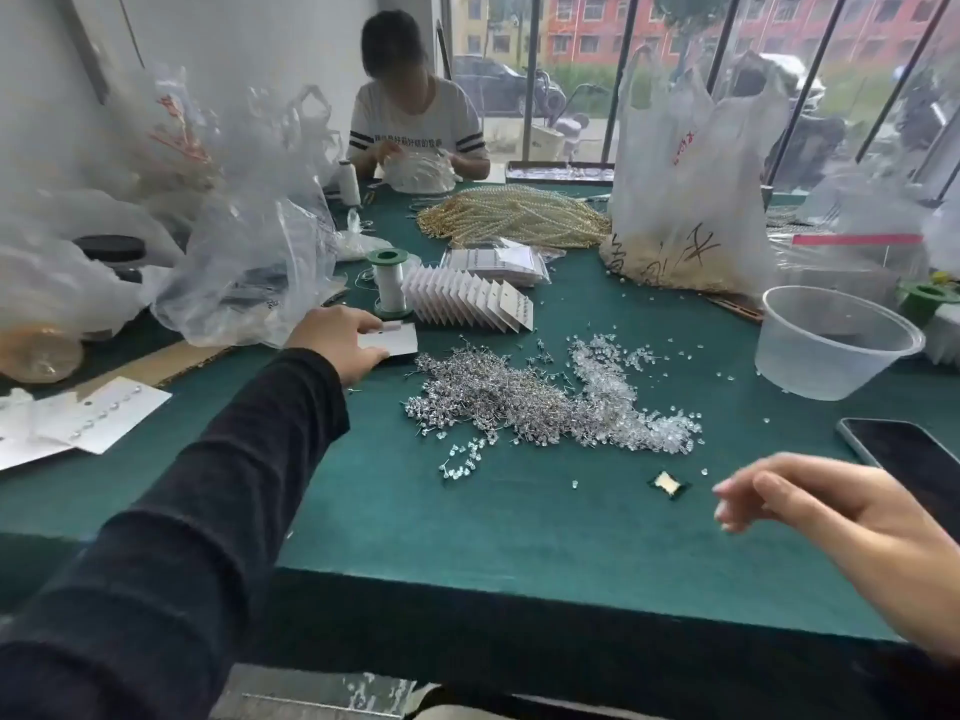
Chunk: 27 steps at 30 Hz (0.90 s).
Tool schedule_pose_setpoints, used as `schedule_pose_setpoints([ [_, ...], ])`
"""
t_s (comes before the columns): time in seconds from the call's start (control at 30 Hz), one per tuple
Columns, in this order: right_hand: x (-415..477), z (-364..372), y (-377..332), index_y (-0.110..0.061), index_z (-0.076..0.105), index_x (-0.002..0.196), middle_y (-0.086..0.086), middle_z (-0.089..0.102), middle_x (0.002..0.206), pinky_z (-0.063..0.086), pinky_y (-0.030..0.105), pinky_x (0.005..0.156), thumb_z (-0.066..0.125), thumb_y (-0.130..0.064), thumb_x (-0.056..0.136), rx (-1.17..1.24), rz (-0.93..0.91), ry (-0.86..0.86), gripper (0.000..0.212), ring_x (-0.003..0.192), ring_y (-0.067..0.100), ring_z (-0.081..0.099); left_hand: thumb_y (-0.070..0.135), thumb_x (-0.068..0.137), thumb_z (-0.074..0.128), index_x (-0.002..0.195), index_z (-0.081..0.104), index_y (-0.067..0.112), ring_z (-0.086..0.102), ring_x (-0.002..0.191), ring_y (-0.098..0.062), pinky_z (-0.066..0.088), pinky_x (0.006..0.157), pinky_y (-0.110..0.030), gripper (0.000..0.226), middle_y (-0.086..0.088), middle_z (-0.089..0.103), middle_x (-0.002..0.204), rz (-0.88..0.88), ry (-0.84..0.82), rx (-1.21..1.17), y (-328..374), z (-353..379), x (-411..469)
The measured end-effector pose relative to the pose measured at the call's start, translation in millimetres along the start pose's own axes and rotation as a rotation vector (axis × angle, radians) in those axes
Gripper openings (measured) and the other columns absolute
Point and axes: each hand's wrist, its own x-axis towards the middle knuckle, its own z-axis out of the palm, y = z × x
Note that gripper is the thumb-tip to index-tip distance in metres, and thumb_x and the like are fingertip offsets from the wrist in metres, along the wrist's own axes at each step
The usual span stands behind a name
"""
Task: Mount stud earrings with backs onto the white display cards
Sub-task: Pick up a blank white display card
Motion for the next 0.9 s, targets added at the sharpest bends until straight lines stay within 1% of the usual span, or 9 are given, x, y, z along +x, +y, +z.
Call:
schedule_pose_setpoints([
  [0.1,41,10,12,-0.009,0.072,0.077,0.011,0.071,0.073,0.052,0.016,0.066,0.051,-0.016,0.083,0.047,0.034,0.055,0.023,0.065,0.016,0.066,0.031,0.082,0.064,0.124,0.056,0.015,0.049,0.120,-0.027,0.036,0.099,-0.031,0.046,-0.006,0.052,0.135,0.026,-0.189,0.228,-6,22,26],
  [0.17,66,16,27,-0.005,0.070,0.076,0.012,0.070,0.072,0.051,0.015,0.064,0.051,-0.006,0.088,0.030,0.085,0.048,0.023,0.062,0.013,0.064,0.031,0.086,0.057,0.118,0.059,0.011,0.050,0.117,-0.028,0.039,0.098,-0.033,0.038,-0.009,0.054,0.132,0.075,-0.248,0.314,-11,38,38],
  [0.3,97,19,50,-0.004,0.069,0.077,0.014,0.069,0.073,0.051,0.017,0.065,0.049,-0.002,0.091,0.017,0.154,0.012,0.024,0.064,0.013,0.064,0.024,0.089,0.048,0.093,0.065,0.011,0.058,0.098,-0.030,0.047,0.084,-0.036,0.022,-0.009,0.066,0.106,0.137,-0.118,0.376,-20,50,46],
  [0.5,123,30,64,-0.010,0.070,0.076,0.009,0.070,0.073,0.050,0.015,0.064,0.052,-0.017,0.088,0.041,0.169,-0.074,0.023,0.064,0.012,0.064,0.005,0.081,0.055,0.079,0.066,-0.002,0.061,0.080,-0.041,0.051,0.069,-0.046,0.014,-0.025,0.066,0.082,0.187,0.096,0.350,-17,61,36],
  [0.63,125,32,67,-0.012,0.071,0.077,0.010,0.070,0.074,0.050,0.017,0.063,0.052,-0.029,0.080,0.058,0.132,-0.119,0.025,0.063,0.011,0.063,0.015,0.088,0.050,0.087,0.067,0.005,0.060,0.085,-0.038,0.048,0.073,-0.042,0.020,-0.019,0.067,0.089,0.164,0.037,0.367,-15,58,31],
  [0.73,124,26,65,-0.013,0.071,0.083,0.010,0.070,0.076,0.050,0.017,0.062,0.052,-0.026,0.080,0.084,0.085,-0.071,0.023,0.065,0.013,0.064,0.012,0.085,0.059,0.088,0.071,0.002,0.057,0.088,-0.036,0.049,0.075,-0.044,0.016,-0.019,0.068,0.093,0.248,0.162,0.236,-6,40,27],
  [0.8,126,20,61,-0.012,0.070,0.089,0.010,0.070,0.080,0.051,0.020,0.062,0.053,-0.025,0.080,0.115,0.059,0.021,0.023,0.068,0.015,0.064,0.009,0.080,0.066,0.086,0.073,0.000,0.057,0.072,-0.033,0.050,0.065,-0.041,0.013,-0.020,0.066,0.079,0.265,0.365,0.098,14,25,23],
  [0.87,130,16,58,-0.009,0.069,0.093,0.011,0.070,0.081,0.053,0.023,0.062,0.053,-0.025,0.081,0.196,0.062,0.117,0.026,0.071,0.018,0.064,0.014,0.079,0.069,0.089,0.071,0.001,0.061,0.063,-0.027,0.052,0.061,-0.036,0.017,-0.016,0.068,0.075,0.161,0.514,-0.247,43,14,17],
  [0.9,132,15,57,-0.009,0.068,0.094,0.011,0.070,0.082,0.053,0.024,0.062,0.054,-0.027,0.080,0.248,0.080,0.141,0.027,0.072,0.021,0.065,0.016,0.078,0.069,0.090,0.070,0.004,0.066,0.065,-0.026,0.054,0.061,-0.034,0.017,-0.011,0.070,0.077,0.046,0.482,-0.564,60,11,14],
])
